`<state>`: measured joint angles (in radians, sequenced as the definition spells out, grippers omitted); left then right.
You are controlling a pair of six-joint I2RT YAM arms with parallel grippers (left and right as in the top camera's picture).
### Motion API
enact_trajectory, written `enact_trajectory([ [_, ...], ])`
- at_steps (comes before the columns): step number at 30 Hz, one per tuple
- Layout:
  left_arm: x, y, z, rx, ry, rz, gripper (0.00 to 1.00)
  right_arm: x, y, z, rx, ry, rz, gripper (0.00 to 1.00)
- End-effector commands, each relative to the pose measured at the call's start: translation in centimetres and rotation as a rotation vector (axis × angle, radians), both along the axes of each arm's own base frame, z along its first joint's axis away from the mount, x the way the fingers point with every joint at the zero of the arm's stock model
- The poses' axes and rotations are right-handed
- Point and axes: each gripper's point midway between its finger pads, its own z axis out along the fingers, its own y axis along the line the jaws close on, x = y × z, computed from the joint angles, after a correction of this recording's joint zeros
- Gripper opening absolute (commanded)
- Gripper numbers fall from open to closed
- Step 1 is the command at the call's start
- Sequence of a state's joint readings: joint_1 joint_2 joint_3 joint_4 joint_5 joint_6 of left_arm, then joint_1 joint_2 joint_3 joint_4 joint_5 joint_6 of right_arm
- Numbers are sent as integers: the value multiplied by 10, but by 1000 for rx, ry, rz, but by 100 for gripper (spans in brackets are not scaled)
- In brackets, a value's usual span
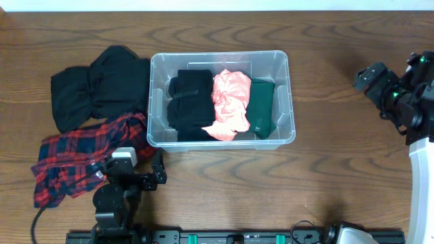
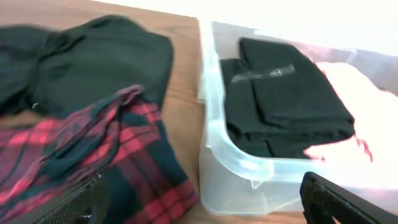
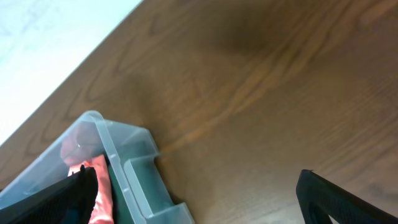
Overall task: Pack container
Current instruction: 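Reach the left gripper to the plaid shirt and grasp it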
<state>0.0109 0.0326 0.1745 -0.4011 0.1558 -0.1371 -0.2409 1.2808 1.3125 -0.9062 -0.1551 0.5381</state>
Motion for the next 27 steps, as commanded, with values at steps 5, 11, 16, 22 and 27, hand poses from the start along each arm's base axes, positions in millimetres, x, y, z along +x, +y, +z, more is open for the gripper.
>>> enact_trajectory([
  [5, -34, 80, 129, 38, -77, 487, 98, -2, -5, -4, -5, 18, -25, 99],
  [11, -53, 102, 195, 145, -7, 609, 98, -2, -5, -4, -5, 18, -25, 99],
  [16, -76, 124, 195, 184, 70, 761, 98, -2, -5, -4, -5, 18, -25, 99],
  [22, -87, 133, 173, 78, 148, 887, 98, -2, -5, -4, -5, 18, -25, 99],
  [27, -86, 138, 154, 33, 318, 947, 98, -2, -5, -4, -4, 17, -25, 99],
])
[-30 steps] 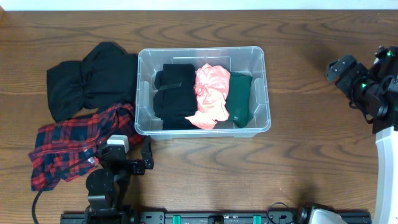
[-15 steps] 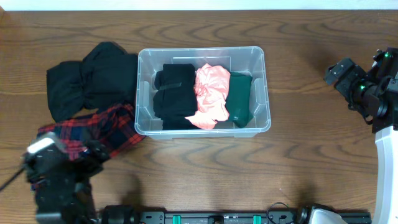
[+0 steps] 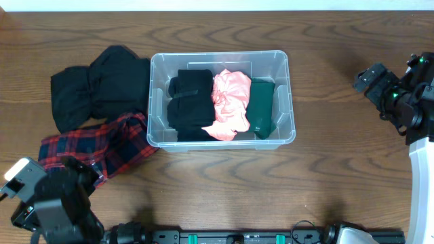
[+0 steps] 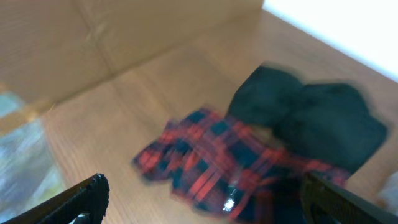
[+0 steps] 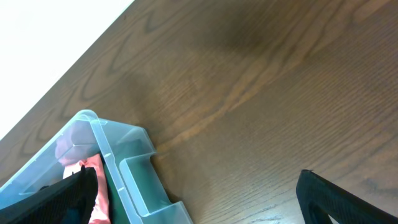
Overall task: Pack container
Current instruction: 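Reach the left gripper to the plaid shirt and grasp it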
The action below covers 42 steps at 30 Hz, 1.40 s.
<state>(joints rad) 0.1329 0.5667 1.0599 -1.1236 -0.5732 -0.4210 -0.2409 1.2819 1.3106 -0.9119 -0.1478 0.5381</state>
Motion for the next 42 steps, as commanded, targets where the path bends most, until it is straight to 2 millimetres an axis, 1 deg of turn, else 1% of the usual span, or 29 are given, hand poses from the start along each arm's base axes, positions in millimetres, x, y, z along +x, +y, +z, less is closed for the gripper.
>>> enact_trajectory([
  [1, 5, 6, 2, -75, 34, 85, 98, -1, -5, -2, -2, 8, -20, 99],
  [4, 16, 20, -9, -96, 158, 140, 98, -1, -5, -2, -1, 8, -20, 99],
  [5, 23, 24, -17, -133, 196, 154, 98, -1, -4, -2, -1, 8, -20, 99],
  [8, 41, 29, -45, -294, 258, 170, 98, -1, -5, -2, -1, 8, -20, 99],
  [9, 46, 32, -58, -370, 271, 184, 98, -1, -5, -2, -2, 8, -20, 99],
  [12, 54, 43, -87, -574, 276, 212, 98, -1, -5, -2, -2, 8, -20, 99],
  [14, 53, 52, -106, -738, 252, 219, 98, -1, -5, -2, -2, 8, -20, 99],
  [17, 47, 65, -124, -930, 174, 268, 98, -1, -5, -2, -1, 8, -20, 99],
  [21, 25, 91, -147, -1105, 84, 405, 98, -1, -5, -2, -1, 8, -20, 99],
  [23, 21, 98, -156, -1154, 61, 407, 98, -1, -5, -2, -1, 8, -20, 99],
  [26, 23, 107, -169, -1188, 37, 359, 98, -1, -5, -2, -2, 8, -20, 99],
  [28, 25, 113, -178, -1182, 47, 325, 99, -1, -4, -2, -1, 8, -20, 99],
  [33, 42, 122, -194, -1192, 28, 183, 99, -1, -5, -2, -2, 8, -20, 99],
  [35, 47, 123, -201, -1203, 23, 135, 98, -1, -4, -2, -1, 8, -20, 99],
  [37, 50, 123, -211, -1217, 29, 91, 92, -1, -4, -2, -1, 8, -20, 99],
  [39, 54, 123, -221, -1243, 24, 70, 92, -1, -5, -2, -2, 8, -20, 99],
  [42, 69, 117, -227, -1284, -24, -39, 92, -1, -5, -2, -2, 8, -20, 99],
])
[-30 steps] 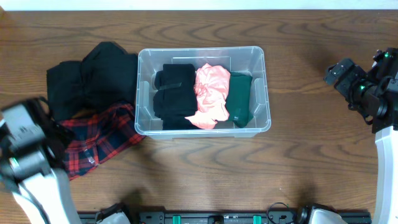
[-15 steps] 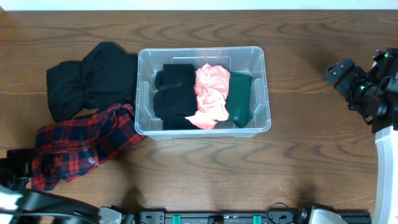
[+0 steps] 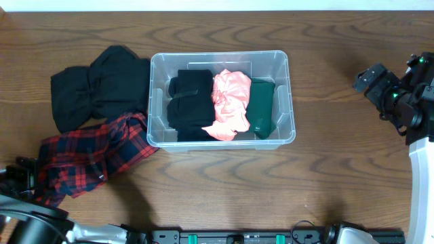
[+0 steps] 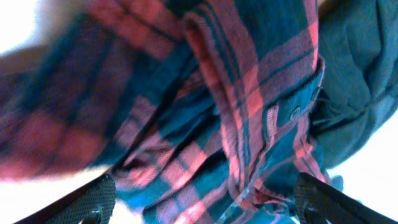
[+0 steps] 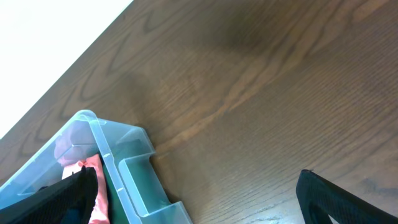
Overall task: Pack container
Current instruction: 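Reach the left gripper to the plaid shirt and grasp it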
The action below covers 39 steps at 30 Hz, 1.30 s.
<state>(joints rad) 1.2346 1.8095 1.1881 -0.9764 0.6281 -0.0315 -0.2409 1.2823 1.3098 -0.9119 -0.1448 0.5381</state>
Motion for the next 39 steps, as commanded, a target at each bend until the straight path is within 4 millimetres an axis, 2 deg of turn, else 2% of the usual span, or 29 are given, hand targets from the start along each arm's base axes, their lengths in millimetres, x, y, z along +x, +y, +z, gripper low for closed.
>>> enact_trajectory([
  [1, 17, -11, -7, -40, -124, -92, 92, -1, -4, -2, 1, 6, -18, 99],
  [8, 18, -22, -38, -91, -46, -155, 92, -1, -4, -2, 1, 6, -18, 99],
  [16, 38, -45, -59, -122, -4, -261, 92, -1, -4, -2, 1, 6, -18, 99],
  [23, 25, -53, -78, -91, 233, -294, 91, -1, -4, -2, 0, 6, -18, 99],
  [26, 42, -61, -70, -132, 127, -294, 89, -1, -4, -2, 0, 6, -18, 99],
  [28, 52, -67, -60, -166, 32, -292, 84, -1, -4, -2, 0, 6, -18, 99],
  [33, 29, -61, -56, -173, 129, -244, 83, -1, -4, -2, 1, 6, -18, 99],
  [36, 27, -54, -41, -159, 97, -197, 84, -1, -4, -2, 0, 6, -18, 99],
  [39, 27, -44, -17, -87, 56, -171, 84, -1, -4, -2, 1, 6, -18, 99],
])
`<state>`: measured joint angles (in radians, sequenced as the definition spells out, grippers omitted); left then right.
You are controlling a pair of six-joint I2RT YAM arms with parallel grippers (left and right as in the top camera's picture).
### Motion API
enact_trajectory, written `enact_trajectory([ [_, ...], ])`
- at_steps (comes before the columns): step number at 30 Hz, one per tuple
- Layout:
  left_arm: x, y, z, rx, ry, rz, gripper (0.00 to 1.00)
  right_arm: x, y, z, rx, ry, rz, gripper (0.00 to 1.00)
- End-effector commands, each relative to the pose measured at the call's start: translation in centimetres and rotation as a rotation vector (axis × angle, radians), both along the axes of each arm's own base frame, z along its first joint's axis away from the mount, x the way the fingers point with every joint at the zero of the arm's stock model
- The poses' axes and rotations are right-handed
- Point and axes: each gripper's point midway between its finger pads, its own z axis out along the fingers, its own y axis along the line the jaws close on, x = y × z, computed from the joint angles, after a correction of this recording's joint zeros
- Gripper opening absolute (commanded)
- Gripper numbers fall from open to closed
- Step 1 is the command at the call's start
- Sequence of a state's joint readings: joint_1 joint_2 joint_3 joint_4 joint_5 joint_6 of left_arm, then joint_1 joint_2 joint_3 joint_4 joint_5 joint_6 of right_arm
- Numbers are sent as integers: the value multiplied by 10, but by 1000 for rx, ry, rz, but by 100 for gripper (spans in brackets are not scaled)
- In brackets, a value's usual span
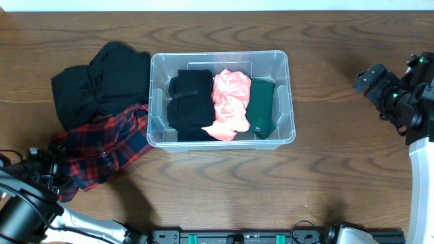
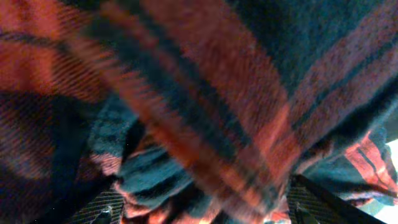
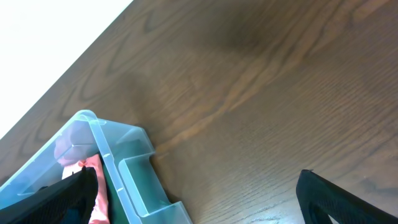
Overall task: Pack container
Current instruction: 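Reach the left gripper to the plaid shirt and grasp it, then lift the plaid shirt with the left gripper toward the bin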
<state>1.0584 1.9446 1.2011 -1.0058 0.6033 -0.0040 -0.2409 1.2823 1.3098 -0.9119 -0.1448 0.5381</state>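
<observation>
A clear plastic container (image 1: pixel 220 54) stands mid-table and holds a folded black garment (image 1: pixel 190 102), a pink one (image 1: pixel 230 102) and a green one (image 1: pixel 261 105). Left of it lies a loose black garment (image 1: pixel 102 81). Below that is a red plaid shirt (image 1: pixel 105 152), bunched up. My left gripper (image 1: pixel 44 169) is at the shirt's lower left end. Plaid cloth (image 2: pixel 186 93) fills its wrist view and lies between the wide-apart fingers of the left gripper (image 2: pixel 199 208). My right gripper (image 1: pixel 376 81) hangs open and empty at the far right, and the right gripper (image 3: pixel 199 208) looks toward the container's corner (image 3: pixel 124 155).
Bare wooden tabletop (image 1: pixel 352 169) stretches between the container and the right arm. A black rail (image 1: pixel 237 237) runs along the front edge. The plaid shirt's upper right part touches the container's left front corner.
The plaid shirt has bunched up and shifted toward the container and the black garment. My left gripper has gone deeper into the cloth. The right arm has not moved.
My left gripper was first open in front of the container, by the plaid shirt's right edge. Then it was out at the table's front left corner. Later it sat low at the shirt's left end, and now cloth lies between its fingers. The right gripper stayed put.
</observation>
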Motion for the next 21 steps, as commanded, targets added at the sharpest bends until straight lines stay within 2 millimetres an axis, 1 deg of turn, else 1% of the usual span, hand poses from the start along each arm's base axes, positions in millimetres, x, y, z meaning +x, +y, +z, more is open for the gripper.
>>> enact_trajectory([
  [1, -6, 4, 26, 58, -28, 36, 84, -1, -4, -2, 0, 6, -18, 99],
  [3, -15, 6, 37, 116, 10, 36, 84, -1, -4, -2, 1, 6, -18, 99],
  [6, -29, 9, 49, 176, 87, 66, 84, -1, -4, -2, 1, 6, -18, 99],
  [9, -30, 9, 58, 205, 78, 71, 84, -1, -4, -2, 1, 6, -18, 99],
  [11, -31, 5, 59, 194, 84, 67, 85, -1, -4, -2, 1, 6, -18, 99],
  [14, -37, -11, 48, 150, 125, 44, 85, -1, -4, -2, 1, 6, -18, 99],
  [21, -47, -34, 1, 129, 146, 54, 85, -1, -4, -2, 1, 6, -18, 99],
])
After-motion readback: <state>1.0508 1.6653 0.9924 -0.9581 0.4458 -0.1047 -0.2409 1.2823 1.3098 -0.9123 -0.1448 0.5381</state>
